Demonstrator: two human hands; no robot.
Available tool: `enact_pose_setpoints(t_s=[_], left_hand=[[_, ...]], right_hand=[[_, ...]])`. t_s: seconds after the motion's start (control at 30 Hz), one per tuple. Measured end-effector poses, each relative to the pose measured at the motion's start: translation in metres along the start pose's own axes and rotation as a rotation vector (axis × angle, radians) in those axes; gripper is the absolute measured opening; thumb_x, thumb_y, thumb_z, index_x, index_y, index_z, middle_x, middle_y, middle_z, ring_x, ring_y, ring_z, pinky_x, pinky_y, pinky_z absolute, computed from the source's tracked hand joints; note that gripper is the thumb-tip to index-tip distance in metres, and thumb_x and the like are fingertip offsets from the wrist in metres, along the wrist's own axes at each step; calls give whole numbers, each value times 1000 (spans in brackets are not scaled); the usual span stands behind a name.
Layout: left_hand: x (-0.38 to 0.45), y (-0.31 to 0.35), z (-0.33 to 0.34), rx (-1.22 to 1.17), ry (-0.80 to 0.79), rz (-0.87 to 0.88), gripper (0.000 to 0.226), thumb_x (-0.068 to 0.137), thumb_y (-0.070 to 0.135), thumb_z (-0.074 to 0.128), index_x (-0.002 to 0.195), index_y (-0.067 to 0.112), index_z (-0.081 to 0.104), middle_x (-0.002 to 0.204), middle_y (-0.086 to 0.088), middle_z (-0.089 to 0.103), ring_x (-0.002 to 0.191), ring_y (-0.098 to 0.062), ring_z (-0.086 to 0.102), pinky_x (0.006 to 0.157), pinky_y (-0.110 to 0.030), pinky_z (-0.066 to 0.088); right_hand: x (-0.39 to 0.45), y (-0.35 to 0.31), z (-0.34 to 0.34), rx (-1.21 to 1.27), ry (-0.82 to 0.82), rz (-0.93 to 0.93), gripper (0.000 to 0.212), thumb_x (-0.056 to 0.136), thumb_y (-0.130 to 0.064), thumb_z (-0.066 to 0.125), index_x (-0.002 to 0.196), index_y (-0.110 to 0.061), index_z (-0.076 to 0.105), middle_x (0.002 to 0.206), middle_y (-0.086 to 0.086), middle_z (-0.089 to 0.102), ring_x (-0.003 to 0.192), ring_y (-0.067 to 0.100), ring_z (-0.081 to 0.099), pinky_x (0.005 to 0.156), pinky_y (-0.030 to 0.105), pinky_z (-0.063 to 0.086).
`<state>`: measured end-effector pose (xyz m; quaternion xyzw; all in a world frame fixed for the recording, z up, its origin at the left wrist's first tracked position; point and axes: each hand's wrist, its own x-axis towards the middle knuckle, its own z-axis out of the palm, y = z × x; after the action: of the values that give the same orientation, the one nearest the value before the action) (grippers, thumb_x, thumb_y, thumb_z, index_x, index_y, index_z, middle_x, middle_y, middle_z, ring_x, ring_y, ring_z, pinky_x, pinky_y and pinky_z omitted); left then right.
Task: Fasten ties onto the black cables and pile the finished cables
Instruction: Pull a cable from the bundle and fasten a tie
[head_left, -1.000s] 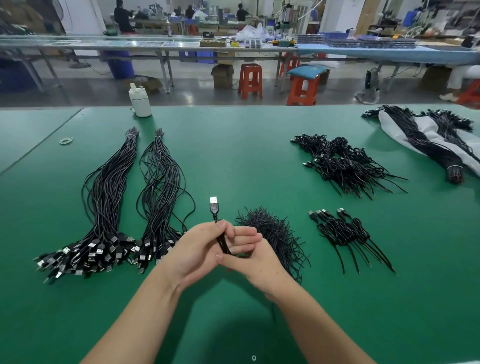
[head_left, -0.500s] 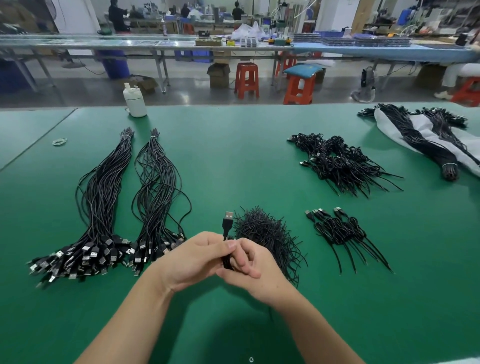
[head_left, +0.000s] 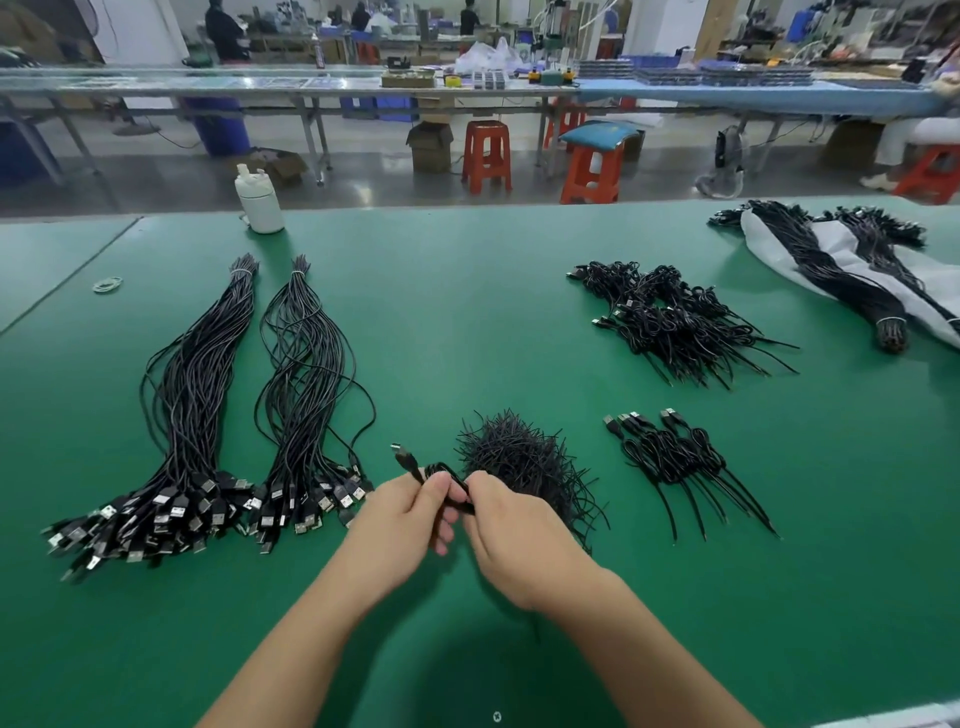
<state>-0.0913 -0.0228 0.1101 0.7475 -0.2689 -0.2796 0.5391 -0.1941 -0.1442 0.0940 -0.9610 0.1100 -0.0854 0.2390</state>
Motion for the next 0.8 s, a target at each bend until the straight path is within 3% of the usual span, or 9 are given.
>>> enact_pose_setpoints(t_s=[0.13,0.23,0.33,0.47,0.6,0.7,0.73,0.8], left_hand=[[2,1,6,-165,93,-39,38,100,32,55,77,2,61,55,-10,63,44,-26,60,46,-32,51],[5,-3,5,-120,197,-15,38,89,50,66,89,13,56,54,-4,63,44,-29,62,49,-33,49],[11,-8,-1,75,178,91,44,73,68,64,99,34,57,56,10,54,48,-11,55,54,-29,42],[11,-13,-3,181,42,236,30,70,60,65,89,38,62,59,12,53,55,-5,43,56,-25,41],[18,-14,-9,386,-47,275,16,83,43,69,80,29,62,55,16,52,52,-2,43,53,-21,38],[22,-12,-8,495,-61,276,16,89,33,68,78,24,60,54,18,53,51,-2,44,51,-18,36],[23,-11,-6,503,-58,274,16,89,32,68,78,24,60,54,19,52,51,-3,44,51,-18,37],[27,-7,-4,488,-47,257,15,90,29,67,77,24,59,53,19,50,51,-3,42,52,-19,36]], right_hand=[[2,-5,3,39,6,24,16,103,-32,33,90,-23,29,88,-3,42,80,37,57,69,44,41],[4,-5,5,3,45,46,18,105,-34,32,90,-23,28,86,-3,42,76,38,56,64,42,34],[3,-3,-3,-54,36,14,17,105,-33,31,102,-19,39,100,3,55,81,37,58,66,43,37],[-4,-5,-11,-38,-27,-37,19,104,-28,31,112,-16,44,105,5,59,83,35,60,70,42,42],[-3,-6,-6,49,-146,85,21,104,-27,33,116,-17,46,112,7,59,94,34,62,82,46,49],[1,-3,2,302,-183,152,26,103,-20,44,127,-20,53,120,-2,65,109,18,61,95,38,49],[1,-1,4,405,-178,165,30,103,-20,47,132,-22,53,116,-14,67,106,5,61,92,30,50],[0,2,6,548,-183,200,34,105,-25,43,138,-28,48,85,-41,62,80,-18,58,70,10,45]])
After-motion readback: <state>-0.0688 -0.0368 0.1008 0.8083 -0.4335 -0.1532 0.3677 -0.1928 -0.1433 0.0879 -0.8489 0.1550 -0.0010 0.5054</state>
